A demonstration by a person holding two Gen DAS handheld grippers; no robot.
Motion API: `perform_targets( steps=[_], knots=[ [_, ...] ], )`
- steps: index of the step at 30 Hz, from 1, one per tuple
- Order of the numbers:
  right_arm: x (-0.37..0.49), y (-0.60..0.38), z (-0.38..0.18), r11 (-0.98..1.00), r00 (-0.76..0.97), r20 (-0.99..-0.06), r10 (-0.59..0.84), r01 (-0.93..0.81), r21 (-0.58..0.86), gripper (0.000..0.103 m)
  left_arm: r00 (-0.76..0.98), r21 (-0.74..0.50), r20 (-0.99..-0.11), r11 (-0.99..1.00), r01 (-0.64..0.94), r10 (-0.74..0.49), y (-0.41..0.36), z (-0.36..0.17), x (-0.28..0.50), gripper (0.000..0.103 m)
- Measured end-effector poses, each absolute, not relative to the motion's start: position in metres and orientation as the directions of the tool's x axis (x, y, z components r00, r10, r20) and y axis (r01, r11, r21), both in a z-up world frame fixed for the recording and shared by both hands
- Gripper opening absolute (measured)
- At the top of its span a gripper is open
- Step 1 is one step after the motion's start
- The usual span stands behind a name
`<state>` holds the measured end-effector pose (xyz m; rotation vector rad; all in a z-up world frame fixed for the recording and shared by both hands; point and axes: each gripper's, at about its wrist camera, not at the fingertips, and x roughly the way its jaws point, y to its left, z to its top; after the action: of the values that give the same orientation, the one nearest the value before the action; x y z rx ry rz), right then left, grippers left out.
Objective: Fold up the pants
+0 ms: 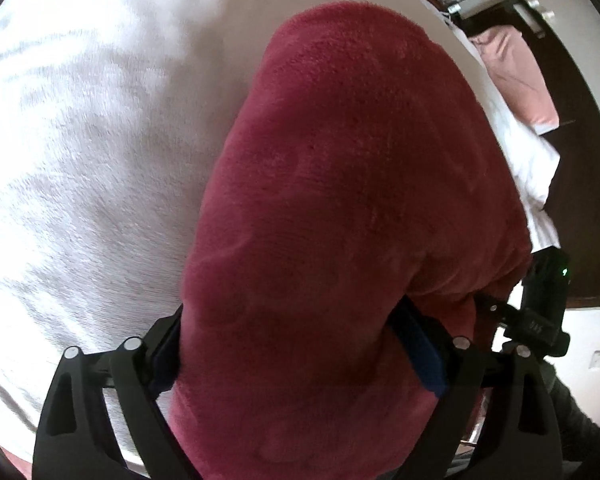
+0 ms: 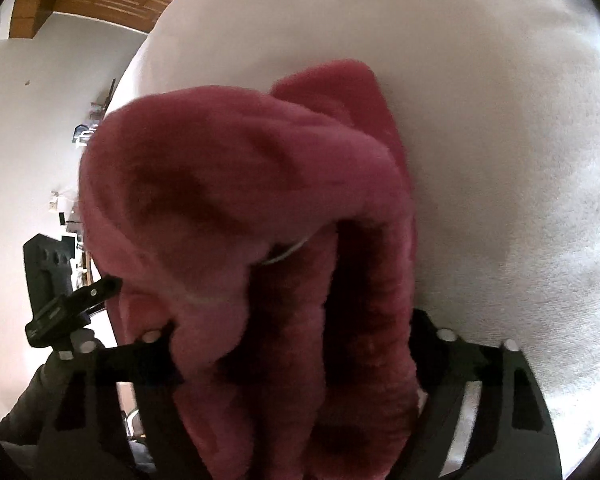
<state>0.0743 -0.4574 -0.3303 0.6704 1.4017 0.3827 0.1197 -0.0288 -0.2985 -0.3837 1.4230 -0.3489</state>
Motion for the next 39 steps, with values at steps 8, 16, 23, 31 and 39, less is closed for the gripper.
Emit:
perform_targets(
  steps=[8, 16, 23, 31, 39],
  knots=[
    [0.074, -0.456, -0.289, 0.776, 0.168, -0.775, 0.609, 0.074, 0.626, 0.051, 0.145, -0.522, -0.844, 0.853, -0.009, -0.516, -0.016, -0.272, 0.117, 0.047],
    [0.124, -0.471, -0.225, 0.762, 0.322, -0.720, 0.615, -0.006, 0.648, 0.050, 0.288, -0.573, -0.779, 0.819, 0.032, -0.556, -0.012, -0.213, 0.154, 0.046],
    [0.221, -0.476, -0.196, 0.782, 0.426, -0.694, 0.580, -0.053, 0.621, 0.050, 0.388, -0.562, -0.741, 0.822, 0.091, -0.548, -0.026, -0.181, 0.238, 0.046],
    [0.304, -0.481, -0.216, 0.811, 0.447, -0.724, 0.525, -0.006, 0.585, 0.051, 0.387, -0.518, -0.761, 0.847, 0.121, -0.521, -0.045, -0.202, 0.317, 0.046],
    [0.342, -0.454, -0.249, 0.828, 0.412, -0.768, 0.490, 0.055, 0.558, 0.056, 0.365, -0.477, -0.797, 0.872, 0.105, -0.481, -0.070, -0.240, 0.356, 0.050]
  ],
)
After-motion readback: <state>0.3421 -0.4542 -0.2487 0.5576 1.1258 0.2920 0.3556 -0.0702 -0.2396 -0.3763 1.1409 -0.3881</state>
